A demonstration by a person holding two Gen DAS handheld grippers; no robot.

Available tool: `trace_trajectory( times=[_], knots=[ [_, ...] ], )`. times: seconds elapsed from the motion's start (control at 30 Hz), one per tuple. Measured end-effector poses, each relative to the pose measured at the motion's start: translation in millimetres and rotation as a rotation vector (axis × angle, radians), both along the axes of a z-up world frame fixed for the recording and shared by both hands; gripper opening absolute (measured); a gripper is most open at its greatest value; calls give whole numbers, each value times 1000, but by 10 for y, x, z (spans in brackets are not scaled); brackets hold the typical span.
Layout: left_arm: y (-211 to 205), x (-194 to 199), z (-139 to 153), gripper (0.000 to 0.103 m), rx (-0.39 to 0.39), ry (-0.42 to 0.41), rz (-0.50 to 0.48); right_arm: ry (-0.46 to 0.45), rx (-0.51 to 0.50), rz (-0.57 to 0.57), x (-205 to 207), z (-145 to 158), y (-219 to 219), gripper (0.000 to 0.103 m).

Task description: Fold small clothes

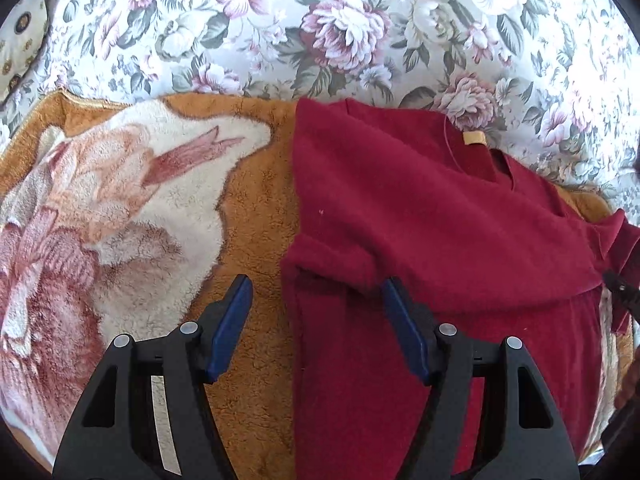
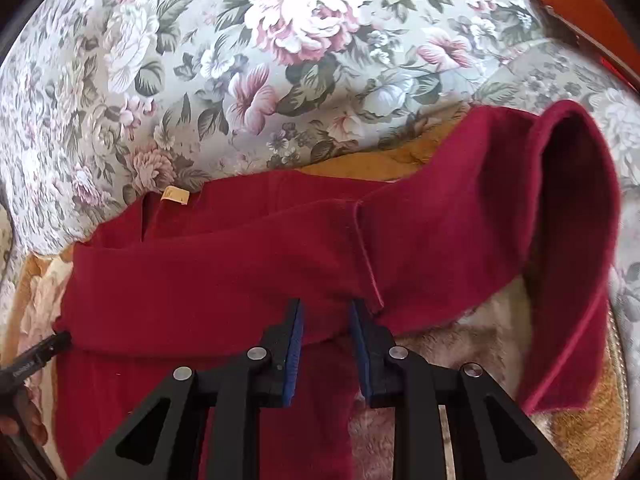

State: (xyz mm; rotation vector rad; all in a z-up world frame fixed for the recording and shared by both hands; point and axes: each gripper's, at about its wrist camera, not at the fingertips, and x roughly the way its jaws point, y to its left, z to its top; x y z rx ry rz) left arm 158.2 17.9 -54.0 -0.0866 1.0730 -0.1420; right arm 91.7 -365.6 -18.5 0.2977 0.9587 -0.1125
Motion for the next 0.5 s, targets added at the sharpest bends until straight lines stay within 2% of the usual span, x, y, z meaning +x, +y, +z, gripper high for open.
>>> trace_trajectory(
  times=[0.07, 0.13, 0.2, 0.27, 0.33, 0.4, 0.5],
  knots=[
    [2, -25, 49, 68, -25, -17, -1, -40, -32, -61, -197, 204, -154, 24],
    [4, -55, 90, 68, -46, -27, -4, -75, -134, -153, -472, 383, -342, 30],
    [1, -78, 131, 68, -58, -41, -11, -96, -223, -233, -674, 485, -501, 47],
    [-24, -83, 129, 68, -57, -42, -15, -80, -229, -249, -710, 484, -624, 49],
    [-55, -70, 115, 68, -52, -31, -22, -58, -170, -246, -678, 430, -721, 49],
    [-84, -62, 86, 68, -44, -21, -30, -49, -154, -246, -610, 380, -764, 48],
    [-118, -58, 75, 68, -31, -22, -38, -13, -259, -290, -469, 272, -830, 48]
  ],
)
